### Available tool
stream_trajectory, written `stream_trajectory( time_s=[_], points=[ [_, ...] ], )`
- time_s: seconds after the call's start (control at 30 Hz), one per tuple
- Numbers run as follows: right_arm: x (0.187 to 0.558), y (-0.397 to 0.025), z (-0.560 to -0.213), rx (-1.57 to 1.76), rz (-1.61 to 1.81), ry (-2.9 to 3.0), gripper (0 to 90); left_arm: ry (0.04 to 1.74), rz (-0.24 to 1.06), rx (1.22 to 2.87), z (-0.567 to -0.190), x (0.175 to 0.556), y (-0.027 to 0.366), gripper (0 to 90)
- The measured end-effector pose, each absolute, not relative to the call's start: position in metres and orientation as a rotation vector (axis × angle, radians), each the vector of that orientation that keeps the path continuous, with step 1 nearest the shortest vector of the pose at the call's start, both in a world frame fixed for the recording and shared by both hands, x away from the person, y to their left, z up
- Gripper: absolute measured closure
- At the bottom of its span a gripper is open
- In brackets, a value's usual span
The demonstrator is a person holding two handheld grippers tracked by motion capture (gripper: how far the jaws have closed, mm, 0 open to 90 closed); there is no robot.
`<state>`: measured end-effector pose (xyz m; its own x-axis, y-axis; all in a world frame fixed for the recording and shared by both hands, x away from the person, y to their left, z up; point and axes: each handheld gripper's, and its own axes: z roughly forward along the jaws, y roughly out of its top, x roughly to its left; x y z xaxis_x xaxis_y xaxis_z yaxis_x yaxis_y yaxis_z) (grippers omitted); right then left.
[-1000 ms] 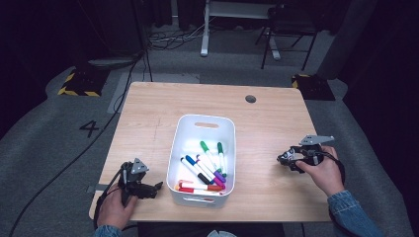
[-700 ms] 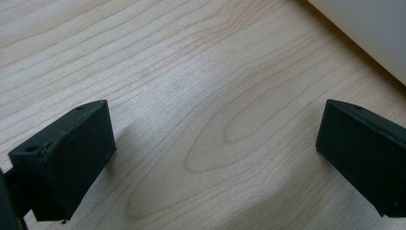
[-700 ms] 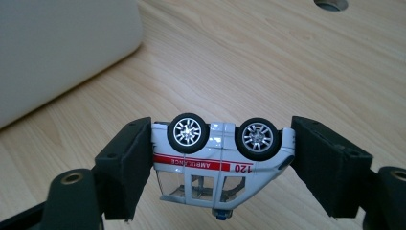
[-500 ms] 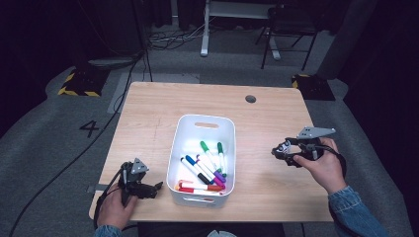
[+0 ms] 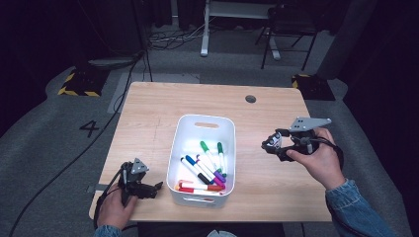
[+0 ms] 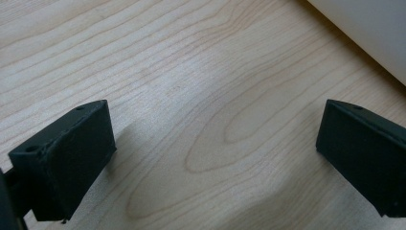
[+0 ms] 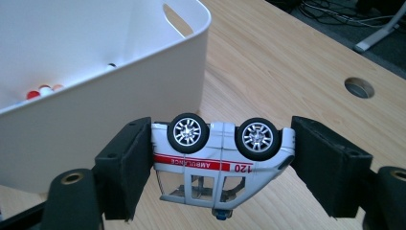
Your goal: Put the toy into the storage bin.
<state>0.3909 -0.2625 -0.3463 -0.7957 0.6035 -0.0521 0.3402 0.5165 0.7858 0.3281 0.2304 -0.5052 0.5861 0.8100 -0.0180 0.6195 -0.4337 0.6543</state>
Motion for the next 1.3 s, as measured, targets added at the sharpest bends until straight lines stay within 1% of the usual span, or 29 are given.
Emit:
stream_trajectory(
  time_s=[0.33,0.63,1.03,1.3],
  points=[
    [0.387,-0.241,-0.333,0.729,1.203,2.473,25.2,1.131,0.399,2.195,-0.505,0.328,0.230,0.0],
    [0.384,-0.210,-0.325,0.650,1.233,2.524,25.1,1.131,0.398,2.195,-0.505,0.328,0.230,0.0],
    [0.382,-0.169,-0.327,0.558,1.258,2.595,25.2,1.128,0.400,2.195,-0.505,0.328,0.230,0.0],
    [0.379,-0.152,-0.332,0.513,1.240,2.640,25.2,1.130,0.399,2.195,-0.505,0.328,0.230,0.0]
  ],
)
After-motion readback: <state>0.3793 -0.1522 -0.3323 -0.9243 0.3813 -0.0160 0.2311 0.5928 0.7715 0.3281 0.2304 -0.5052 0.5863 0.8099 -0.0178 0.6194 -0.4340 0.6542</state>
